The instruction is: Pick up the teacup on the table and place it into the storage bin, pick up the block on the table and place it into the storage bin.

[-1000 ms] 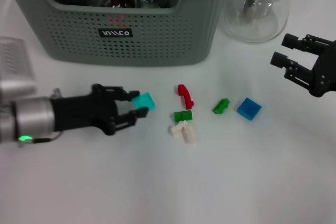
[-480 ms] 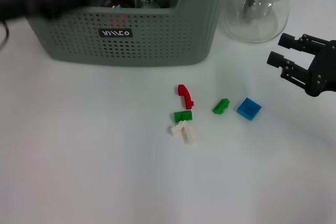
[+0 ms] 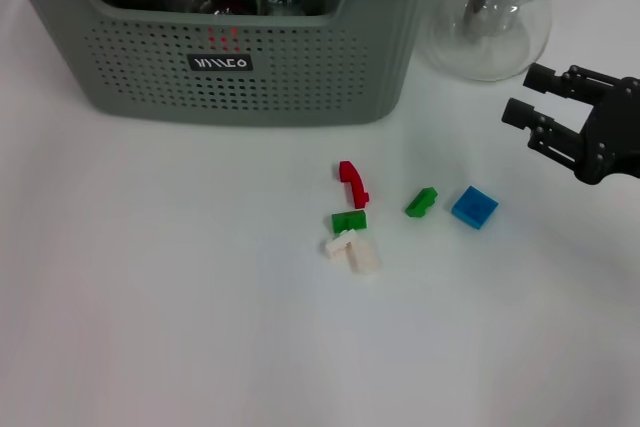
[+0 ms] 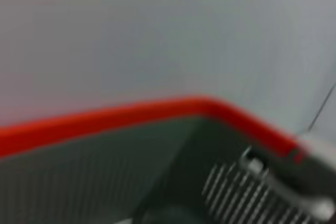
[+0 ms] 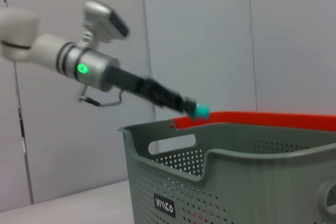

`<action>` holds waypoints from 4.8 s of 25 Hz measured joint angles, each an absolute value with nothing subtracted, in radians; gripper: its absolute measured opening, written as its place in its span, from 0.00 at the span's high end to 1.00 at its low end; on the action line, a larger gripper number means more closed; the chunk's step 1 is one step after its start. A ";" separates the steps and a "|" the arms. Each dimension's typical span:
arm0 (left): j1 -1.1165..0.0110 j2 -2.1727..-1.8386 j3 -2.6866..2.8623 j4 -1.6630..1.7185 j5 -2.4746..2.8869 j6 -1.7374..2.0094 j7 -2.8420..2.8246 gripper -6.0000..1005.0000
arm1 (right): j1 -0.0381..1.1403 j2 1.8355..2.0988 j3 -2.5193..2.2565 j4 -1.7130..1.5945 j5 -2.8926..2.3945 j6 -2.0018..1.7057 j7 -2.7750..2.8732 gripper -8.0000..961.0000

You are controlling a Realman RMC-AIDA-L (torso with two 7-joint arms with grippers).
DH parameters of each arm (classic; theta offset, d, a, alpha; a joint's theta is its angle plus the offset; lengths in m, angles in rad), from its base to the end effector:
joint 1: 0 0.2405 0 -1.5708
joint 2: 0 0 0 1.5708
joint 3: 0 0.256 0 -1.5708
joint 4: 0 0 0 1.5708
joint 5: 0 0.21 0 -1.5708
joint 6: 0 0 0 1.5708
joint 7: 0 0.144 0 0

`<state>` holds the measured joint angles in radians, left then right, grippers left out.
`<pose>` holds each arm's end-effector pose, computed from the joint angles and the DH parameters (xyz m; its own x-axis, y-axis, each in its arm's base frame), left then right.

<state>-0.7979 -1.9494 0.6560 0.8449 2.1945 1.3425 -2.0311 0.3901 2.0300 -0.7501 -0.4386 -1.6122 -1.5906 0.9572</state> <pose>-0.1983 0.4435 0.0927 0.7113 0.5104 0.4832 0.6864 -0.6523 -0.3215 0.2930 0.2951 0.0090 0.7122 -0.0901 -0.6961 -0.4242 -0.8454 -0.3246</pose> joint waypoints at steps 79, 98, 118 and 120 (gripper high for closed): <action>-0.513 -2.178 0.749 0.129 1.856 1.174 -0.603 0.60 | 0.393 2.015 -0.750 -0.441 -1.612 -1.549 1.083 0.47; -0.436 -2.166 0.752 0.325 1.861 1.338 -0.855 0.84 | 0.393 2.014 -0.750 -0.440 -1.612 -1.541 1.083 0.47; -0.689 -2.001 0.572 1.001 1.844 1.648 -1.886 0.85 | 0.402 2.021 -0.751 -0.447 -1.612 -1.537 1.083 0.47; -0.736 -1.970 0.628 1.001 1.932 1.543 -1.946 0.85 | 0.402 2.021 -0.751 -0.448 -1.612 -1.537 1.082 0.47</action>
